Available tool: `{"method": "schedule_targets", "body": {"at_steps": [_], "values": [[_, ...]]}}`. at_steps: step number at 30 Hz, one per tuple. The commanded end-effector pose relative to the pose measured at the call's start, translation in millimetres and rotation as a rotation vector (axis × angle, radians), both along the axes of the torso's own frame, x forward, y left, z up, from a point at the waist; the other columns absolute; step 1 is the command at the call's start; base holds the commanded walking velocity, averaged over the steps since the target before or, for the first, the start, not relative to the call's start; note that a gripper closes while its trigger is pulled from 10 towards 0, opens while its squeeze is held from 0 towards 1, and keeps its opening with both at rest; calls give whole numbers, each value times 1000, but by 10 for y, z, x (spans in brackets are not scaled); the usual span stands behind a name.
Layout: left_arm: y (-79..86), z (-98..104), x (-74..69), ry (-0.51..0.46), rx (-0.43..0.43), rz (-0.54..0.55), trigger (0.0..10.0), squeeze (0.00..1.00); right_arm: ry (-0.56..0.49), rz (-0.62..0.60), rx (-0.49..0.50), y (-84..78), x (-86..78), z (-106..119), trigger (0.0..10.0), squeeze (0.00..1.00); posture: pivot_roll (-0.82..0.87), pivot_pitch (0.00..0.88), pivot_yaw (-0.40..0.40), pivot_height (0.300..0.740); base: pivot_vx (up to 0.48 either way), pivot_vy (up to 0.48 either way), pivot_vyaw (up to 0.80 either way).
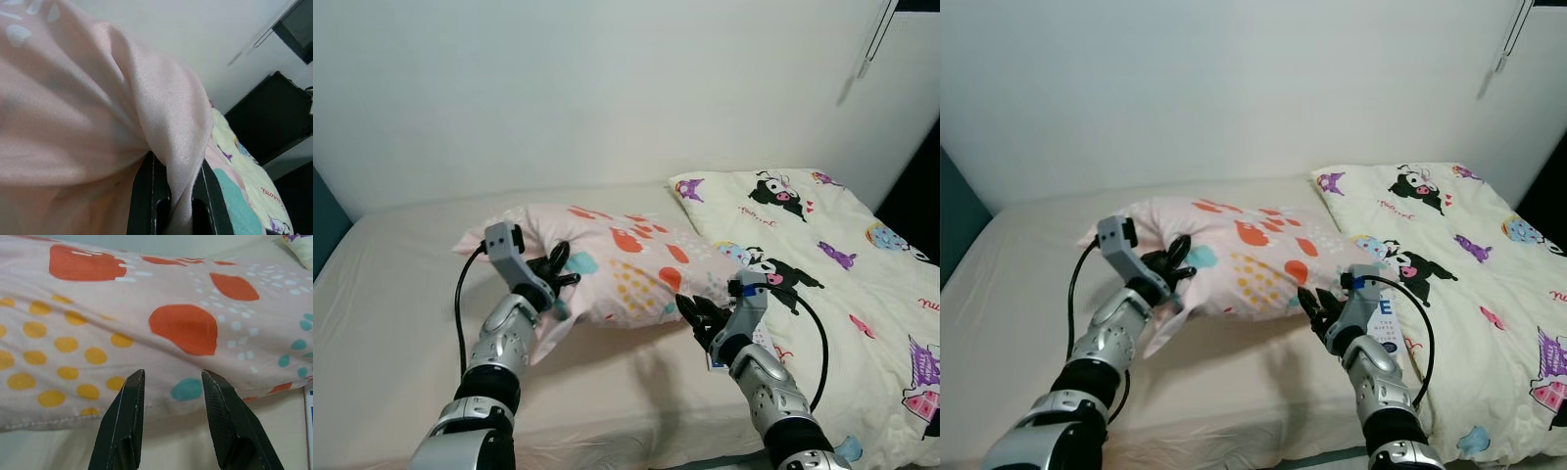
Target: Clean up the room
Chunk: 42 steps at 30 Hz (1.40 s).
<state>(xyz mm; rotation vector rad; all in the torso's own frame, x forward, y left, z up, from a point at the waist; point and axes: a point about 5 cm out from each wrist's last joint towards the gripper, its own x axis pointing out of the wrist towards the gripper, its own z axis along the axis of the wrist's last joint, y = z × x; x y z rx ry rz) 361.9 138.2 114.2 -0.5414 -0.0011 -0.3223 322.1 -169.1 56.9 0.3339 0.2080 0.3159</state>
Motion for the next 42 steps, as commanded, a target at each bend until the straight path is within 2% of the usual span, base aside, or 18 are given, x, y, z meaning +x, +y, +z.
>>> {"method": "schedule_targets", "body": {"at_steps": [1, 4, 10, 16, 21, 22, 27, 29, 38, 42], "values": [[-16, 97, 39, -52, 11, 3, 10000, 0, 4, -11, -8, 0, -20, -36, 10000, 0, -68, 6, 0, 740, 345, 0, 0], [-25, 86, 35, -49, 13, 4, 10000, 0, 10, -4, -60, -29, -37, -69, 10000, 0, -68, 7, -3, 740, 349, 0, 260], [-24, 69, 26, -46, 16, 3, 10000, 0, 9, -1, -69, -34, -40, -80, 10000, 0, -68, 7, -3, 740, 354, 0, 781], [-39, 32, 5, -41, 17, -1, 10000, 0, -29, 65, -109, 36, -37, -42, 10000, 0, -67, 4, -3, 740, 354, 0, 781], [-56, 35, 6, -44, 17, -7, 10000, 0, -61, 70, -135, 57, -18, -5, 10000, 0, -66, 7, 0, 740, 366, 0, 777], [-58, 38, 7, -46, 17, -8, 10000, 0, -75, 71, -180, 47, -11, 8, 10000, 0, -65, 9, 0, 740, 368, 0, 781], [-50, 39, 7, -48, 17, -8, 10000, 0, -104, 54, -246, 12, 9, 43, 10000, 0, -66, 11, 1, 740, 366, 0, 779], [-40, 31, 1, -47, 19, -4, 10000, 0, -123, 90, -285, 38, 6, 58, 10000, 0, -65, 14, 0, 740, 369, 0, 781], [-37, 24, 2, -40, 10, 0, 10000, 0, -133, 127, -284, 112, -7, 46, 10000, 0, -63, 14, -1, 740, 269, 0, 781], [-38, 0, 1, -22, 14, 3, 10000, 0, -110, 125, -297, 133, -11, 6, 10000, 0, -62, 14, 0, 740, 0, 0, 0]]}}
